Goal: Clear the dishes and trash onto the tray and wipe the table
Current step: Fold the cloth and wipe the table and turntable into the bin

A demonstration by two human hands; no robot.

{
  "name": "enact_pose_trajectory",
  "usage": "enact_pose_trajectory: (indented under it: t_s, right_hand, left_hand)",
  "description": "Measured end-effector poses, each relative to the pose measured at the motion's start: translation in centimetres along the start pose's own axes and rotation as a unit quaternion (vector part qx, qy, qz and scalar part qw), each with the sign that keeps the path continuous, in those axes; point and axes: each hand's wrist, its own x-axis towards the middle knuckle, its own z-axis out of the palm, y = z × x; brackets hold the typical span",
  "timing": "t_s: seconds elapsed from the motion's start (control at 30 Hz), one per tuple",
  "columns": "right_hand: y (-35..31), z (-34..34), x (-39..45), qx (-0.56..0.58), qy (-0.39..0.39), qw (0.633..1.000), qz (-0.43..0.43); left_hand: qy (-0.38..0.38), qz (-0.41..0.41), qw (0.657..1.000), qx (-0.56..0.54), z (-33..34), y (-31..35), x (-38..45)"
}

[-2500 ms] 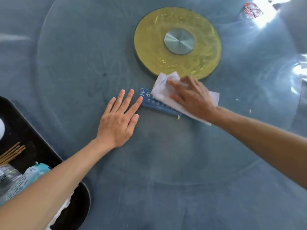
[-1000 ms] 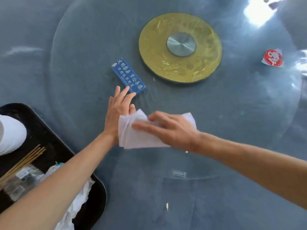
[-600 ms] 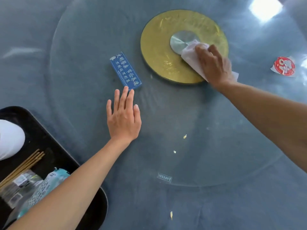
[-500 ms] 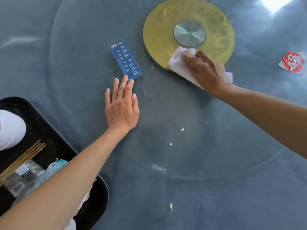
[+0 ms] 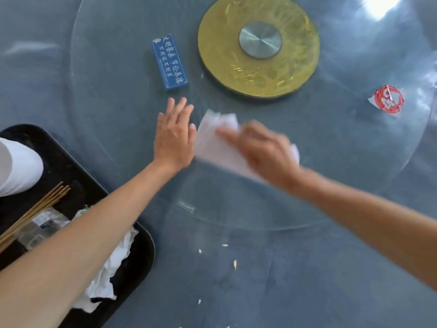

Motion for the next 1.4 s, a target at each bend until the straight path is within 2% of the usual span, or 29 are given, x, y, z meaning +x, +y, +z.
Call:
enact_pose_trajectory:
  t_s: [0.07, 0.2, 0.23, 0.3, 0.37, 0.43, 0.53, 0.6, 0.67, 0.77, 0.83, 0.9, 1.03, 1.1, 1.17, 1.27, 1.4]
  right_hand:
    - [4.3, -2.3, 5.1, -0.032, 0.035, 0.997, 0.067]
    - [13.1, -2.7, 10.2, -0.098, 0.053, 0.975, 0.193]
    - [13.7, -2.1, 10.5, -0.101, 0.04, 0.968, 0.225]
    - [12.0, -0.4, 9.7, -0.109, 0.022, 0.967, 0.228]
    - [9.2, 1.4, 7.3, -0.109, 0.012, 0.984, 0.143]
    - [5.5, 3.1, 2.6, -0.11, -0.053, 0.992, 0.021]
    - [0.0, 5.6, -5.8, -0.046, -0.141, 0.984, -0.098]
    - [-2.2, 6.8, -9.8, -0.037, -0.147, 0.968, -0.202]
    - [-2.7, 6.4, -10.9, -0.021, -0.124, 0.965, -0.228]
    - [-0.5, 2.9, -6.6, 0.041, -0.015, 0.992, -0.117]
    - [3.1, -0.2, -1.0, 0.003, 0.084, 0.996, -0.011]
    - [7.5, -2.6, 4.6, -0.05, 0.137, 0.985, 0.091]
    - [13.9, -2.8, 10.1, -0.089, 0.12, 0.961, 0.233]
    - [13.5, -1.0, 9.8, -0.117, 0.083, 0.956, 0.257]
    - [11.2, 0.6, 8.5, -0.129, 0.065, 0.966, 0.215]
    - [6.5, 2.9, 4.0, -0.079, -0.002, 0.992, 0.095]
    - [0.2, 6.5, -5.2, -0.047, -0.121, 0.985, -0.113]
  left_hand:
    - [-0.011, -0.016, 1.0, -0.004, 1.6, 2.1, -1.6]
    - [0.021, -0.032, 0.996, 0.078, 3.5, 2.5, -2.2]
    - [0.023, -0.029, 0.995, 0.089, 3.6, 2.2, -2.1]
    - [0.02, -0.016, 0.996, 0.087, 3.5, 1.6, -1.8]
    - [0.025, -0.007, 0.996, 0.09, 3.4, 1.2, -1.6]
    - [0.025, -0.003, 0.996, 0.088, 3.1, 0.6, -0.9]
    - [0.024, 0.007, 0.996, 0.091, 2.3, -0.4, -0.2]
    - [0.013, 0.024, 0.996, 0.081, 1.5, -1.2, 0.5]
    - [-0.005, 0.028, 0.997, 0.077, 0.6, -1.9, 1.1]
    - [-0.017, -0.04, 0.997, 0.069, -0.1, -0.9, 1.3]
    - [-0.021, -0.062, 0.996, 0.053, 0.7, 2.1, 0.0]
    - [-0.037, -0.036, 0.998, 0.045, 2.5, 4.9, -2.2]
    - [-0.004, -0.042, 0.994, 0.097, 4.2, 5.2, -4.0]
    - [0.0, -0.025, 0.994, 0.111, 4.1, 4.1, -3.4]
    - [-0.001, -0.01, 0.994, 0.106, 3.7, 3.1, -3.0]
    - [0.002, 0.003, 0.995, 0.095, 2.9, 1.3, -1.9]
    - [-0.011, 0.032, 0.996, 0.078, 1.1, -1.3, 0.0]
